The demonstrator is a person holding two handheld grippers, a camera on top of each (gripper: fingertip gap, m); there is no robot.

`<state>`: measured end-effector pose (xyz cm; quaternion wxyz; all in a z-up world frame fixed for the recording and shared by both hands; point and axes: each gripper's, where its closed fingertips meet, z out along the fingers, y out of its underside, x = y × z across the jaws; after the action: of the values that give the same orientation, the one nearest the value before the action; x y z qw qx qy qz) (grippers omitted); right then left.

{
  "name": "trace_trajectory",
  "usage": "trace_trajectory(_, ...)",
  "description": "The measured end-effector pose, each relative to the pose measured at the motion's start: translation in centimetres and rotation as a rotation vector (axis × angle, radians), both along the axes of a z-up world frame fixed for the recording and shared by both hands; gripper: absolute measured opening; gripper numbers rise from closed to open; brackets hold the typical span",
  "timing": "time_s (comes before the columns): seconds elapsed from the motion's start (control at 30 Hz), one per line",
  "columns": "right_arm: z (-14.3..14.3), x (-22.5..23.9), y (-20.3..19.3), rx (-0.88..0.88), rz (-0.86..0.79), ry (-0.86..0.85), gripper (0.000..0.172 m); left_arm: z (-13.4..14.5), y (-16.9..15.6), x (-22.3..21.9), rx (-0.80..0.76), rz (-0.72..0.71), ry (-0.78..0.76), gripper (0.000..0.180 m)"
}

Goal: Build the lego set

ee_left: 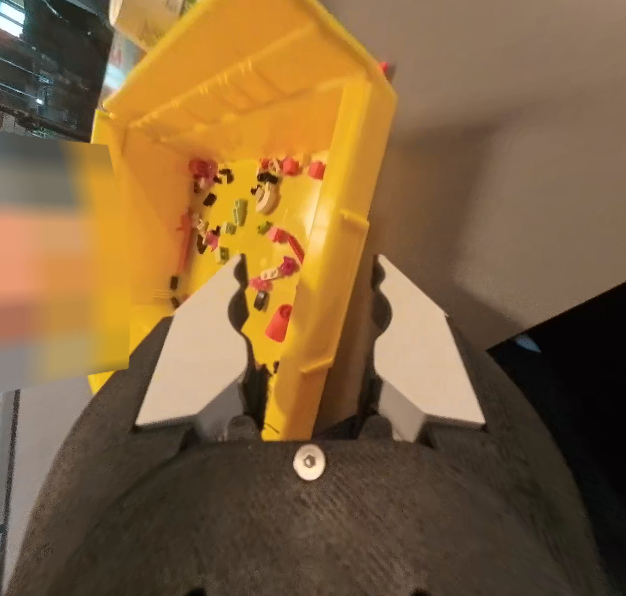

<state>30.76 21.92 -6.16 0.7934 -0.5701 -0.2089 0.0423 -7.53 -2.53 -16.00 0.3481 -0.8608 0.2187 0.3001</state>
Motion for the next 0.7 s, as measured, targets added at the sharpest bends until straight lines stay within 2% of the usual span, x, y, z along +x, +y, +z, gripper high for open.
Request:
trace_trajectory(0.07, -0.1, -0.1, 0.0, -0.003, 0.006, -0.003, 0.006, -0.4, -0.4, -0.4, -0.027, -0.008, 0.032, 0.054)
trace_trajectory(0.17, -0.2, -0.2, 0.1, -0.012, 0.014, -0.005, 0.006, -0.9, -0.5, -0.1, -0.073, -0.035, 0.08, 0.049)
trace_trajectory(0.23, -0.3, -0.3, 0.2, -0.02, 0.018, -0.003, 0.006, -1.3, -0.7, -0.7, -0.118, -0.019, 0.127, 0.04)
trace_trajectory(0.3, -0.3, -0.3, 0.1, -0.021, 0.02, -0.001, 0.006, -1.3, -0.8, -0.6, -0.126, -0.029, 0.104, 0.03)
trace_trajectory(0.43, -0.3, -0.2, 0.1, -0.02, 0.025, 0.002, 0.006, -0.1, -2.1, -1.0, -0.116, -0.086, 0.063, 0.029)
trace_trajectory(0.7, -0.3, -0.5, 0.0, -0.012, 0.031, -0.01, 0.006, 4.4, -6.8, -2.8, -0.14, -0.255, -0.094, 0.029)
